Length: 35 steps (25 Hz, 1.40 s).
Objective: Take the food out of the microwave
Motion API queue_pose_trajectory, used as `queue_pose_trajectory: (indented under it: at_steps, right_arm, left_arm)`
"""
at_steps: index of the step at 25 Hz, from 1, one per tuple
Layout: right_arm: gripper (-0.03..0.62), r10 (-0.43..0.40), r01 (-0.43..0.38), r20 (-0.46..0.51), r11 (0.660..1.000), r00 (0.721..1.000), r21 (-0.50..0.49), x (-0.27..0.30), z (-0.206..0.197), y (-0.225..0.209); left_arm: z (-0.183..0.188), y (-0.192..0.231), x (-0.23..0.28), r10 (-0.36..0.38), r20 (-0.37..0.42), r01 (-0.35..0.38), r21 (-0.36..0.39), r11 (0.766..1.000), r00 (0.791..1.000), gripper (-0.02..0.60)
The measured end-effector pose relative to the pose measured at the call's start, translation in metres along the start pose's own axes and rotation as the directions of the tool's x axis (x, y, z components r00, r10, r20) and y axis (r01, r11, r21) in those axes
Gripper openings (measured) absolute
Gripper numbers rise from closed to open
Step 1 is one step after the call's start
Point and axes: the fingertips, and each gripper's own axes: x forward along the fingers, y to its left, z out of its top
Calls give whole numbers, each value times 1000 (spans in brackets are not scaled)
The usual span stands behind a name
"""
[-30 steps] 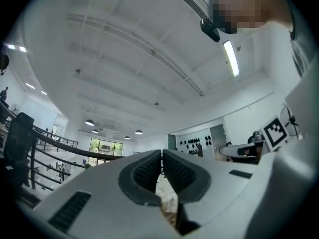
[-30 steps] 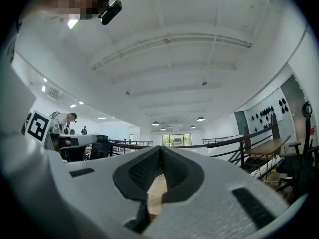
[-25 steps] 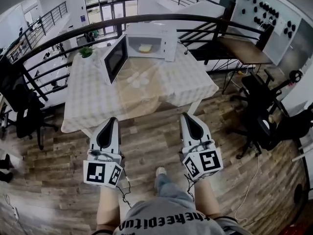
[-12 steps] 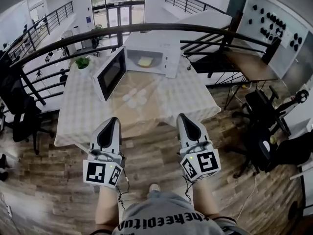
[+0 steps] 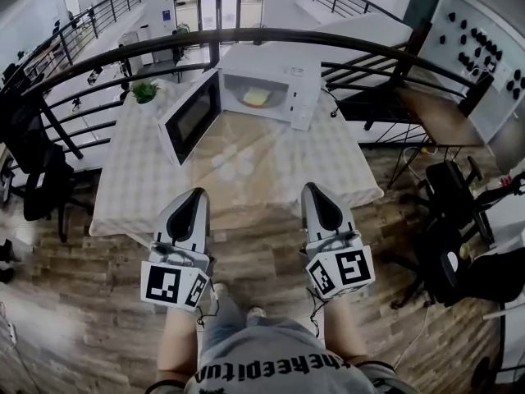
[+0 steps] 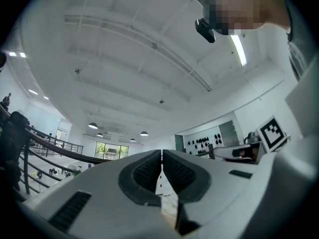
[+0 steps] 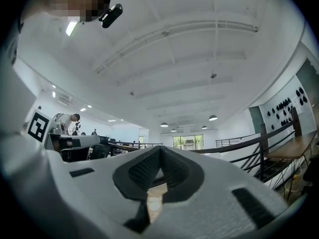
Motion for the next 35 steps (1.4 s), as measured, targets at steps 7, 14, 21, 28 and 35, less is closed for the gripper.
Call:
queue_pose_trajectory:
  at_steps: [7,14,21,28,35]
  right_arm:
    - [5,-29,29,-8,1000,1000,10,41,-15,-17]
    - [5,-58,58,-9,998,998,4,109,-27,-29]
    - [5,-113,113,-14,994,994,0,175,-35,-36]
    - [5,-168,168,-15,986,986,1,223,-49,-40]
    - [5,-226,226,-8,974,974,11,254,-58,-40]
  left_arm:
    - [-19,29,40,-8,-10,8,-11,1000,1000,12]
    - [-36,77,95,-29,-8,29,-24,999,1000,12]
    - [-48,129,150,-80,-16,79,-34,996,997,12]
    - [-65,167,191,-141,-22,140,-43,989,990,12]
    - [-76,195,218,-189,-19,188,-58,980,982,12]
